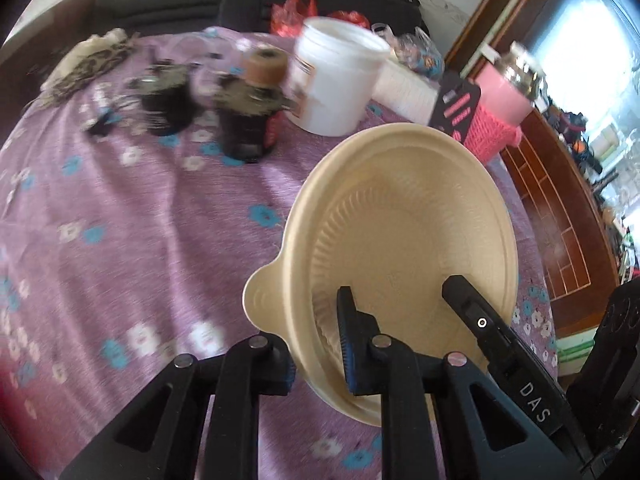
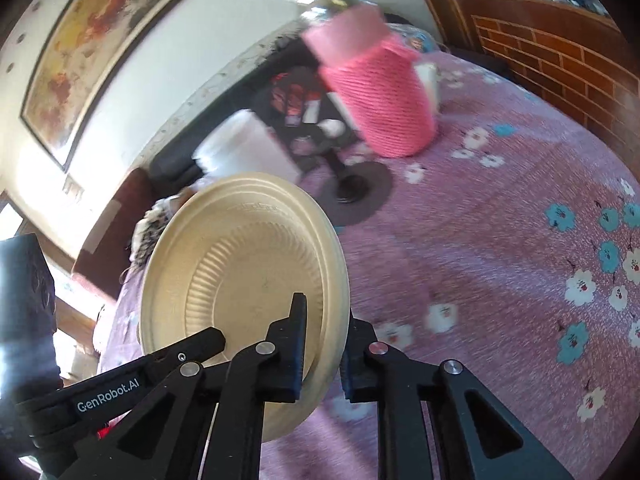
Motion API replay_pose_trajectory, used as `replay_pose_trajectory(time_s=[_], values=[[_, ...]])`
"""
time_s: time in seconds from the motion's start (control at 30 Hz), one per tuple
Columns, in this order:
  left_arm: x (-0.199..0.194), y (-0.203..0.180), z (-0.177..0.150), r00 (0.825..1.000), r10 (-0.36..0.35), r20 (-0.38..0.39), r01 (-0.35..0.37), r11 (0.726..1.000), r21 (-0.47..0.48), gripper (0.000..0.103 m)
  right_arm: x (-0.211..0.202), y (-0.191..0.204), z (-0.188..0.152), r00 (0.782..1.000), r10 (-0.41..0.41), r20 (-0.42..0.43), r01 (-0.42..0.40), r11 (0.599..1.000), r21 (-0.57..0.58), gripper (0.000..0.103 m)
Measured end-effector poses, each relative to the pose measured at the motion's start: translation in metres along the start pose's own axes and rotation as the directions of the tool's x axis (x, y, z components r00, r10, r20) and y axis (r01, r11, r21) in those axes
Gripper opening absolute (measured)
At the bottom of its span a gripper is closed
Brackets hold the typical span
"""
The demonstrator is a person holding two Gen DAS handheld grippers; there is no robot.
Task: Organize plates and bowls
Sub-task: 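Lift and carry the beige bowl with both grippers to the stack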
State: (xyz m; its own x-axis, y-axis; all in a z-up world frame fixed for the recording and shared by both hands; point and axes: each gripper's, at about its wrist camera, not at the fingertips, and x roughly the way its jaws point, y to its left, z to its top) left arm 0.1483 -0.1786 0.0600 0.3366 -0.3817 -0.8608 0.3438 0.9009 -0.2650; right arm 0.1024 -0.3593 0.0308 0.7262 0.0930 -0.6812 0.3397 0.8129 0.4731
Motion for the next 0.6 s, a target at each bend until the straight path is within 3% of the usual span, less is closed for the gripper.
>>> replay_pose_trajectory(time_s=[0.3,0.6], values=[[-0.089,0.088,-0.04,0.995,-0.018,0.094,0.031,0.99,-0.136,0.017,-0.025,0.089,-0.044,0.995,0.091,-0.032,-0.095,0.983,-0.157,0.016],[-0.2,0.157,-0.089,0.947,0.037,0.319,0.025,0.981,-0.19,0.017,-0.073,0.195,-0.091,0.978,0.209,-0.029,-0.208,0.933,-0.293,0.016]])
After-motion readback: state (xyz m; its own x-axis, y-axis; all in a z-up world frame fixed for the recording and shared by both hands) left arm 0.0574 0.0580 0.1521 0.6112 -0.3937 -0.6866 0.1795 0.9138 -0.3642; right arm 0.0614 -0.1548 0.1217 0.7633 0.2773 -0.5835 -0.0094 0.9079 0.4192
